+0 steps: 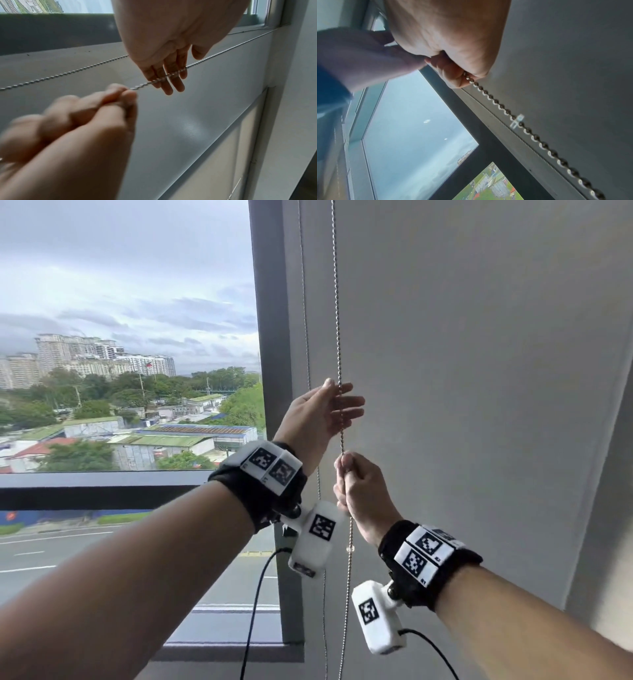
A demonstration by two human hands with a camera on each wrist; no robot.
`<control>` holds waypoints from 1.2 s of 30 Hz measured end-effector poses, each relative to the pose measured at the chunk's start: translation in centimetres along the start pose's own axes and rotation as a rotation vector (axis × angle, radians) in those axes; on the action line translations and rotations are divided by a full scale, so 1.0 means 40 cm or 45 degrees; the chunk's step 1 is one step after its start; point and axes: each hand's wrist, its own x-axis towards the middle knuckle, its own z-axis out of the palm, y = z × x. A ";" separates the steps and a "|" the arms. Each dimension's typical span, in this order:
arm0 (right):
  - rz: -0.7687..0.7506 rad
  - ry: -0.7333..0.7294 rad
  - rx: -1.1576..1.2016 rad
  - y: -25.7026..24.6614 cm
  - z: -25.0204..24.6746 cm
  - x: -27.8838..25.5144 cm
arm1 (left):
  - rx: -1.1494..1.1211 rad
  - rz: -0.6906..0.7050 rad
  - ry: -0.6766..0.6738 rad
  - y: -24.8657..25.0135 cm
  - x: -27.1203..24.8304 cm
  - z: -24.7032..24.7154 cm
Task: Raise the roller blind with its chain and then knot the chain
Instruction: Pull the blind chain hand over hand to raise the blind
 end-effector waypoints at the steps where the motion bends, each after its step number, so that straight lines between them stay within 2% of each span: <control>1: -0.006 0.002 -0.015 0.016 -0.004 -0.014 | 0.004 0.005 0.023 -0.002 0.001 0.012; 5: -0.009 -0.040 -0.014 0.049 -0.012 -0.039 | 0.037 0.017 0.114 -0.044 0.000 0.031; 11: 0.029 -0.217 -0.084 0.027 -0.047 -0.016 | 0.143 0.002 0.176 -0.043 -0.005 0.036; 15: -0.081 -0.164 -0.060 -0.031 -0.064 0.032 | 0.183 0.025 0.239 -0.043 -0.018 0.026; 20: -0.229 -0.087 -0.008 -0.173 -0.038 0.118 | 0.188 0.020 0.254 -0.059 -0.039 0.013; 27: -0.257 -0.127 0.054 -0.304 0.032 0.172 | 0.233 -0.060 0.251 -0.097 -0.087 -0.011; 32: -0.190 -0.154 0.236 -0.330 0.064 0.174 | 0.330 -0.201 0.303 -0.162 -0.133 -0.034; 36: -0.123 -0.118 0.212 -0.311 0.081 0.164 | 0.367 -0.315 0.275 -0.223 -0.175 -0.063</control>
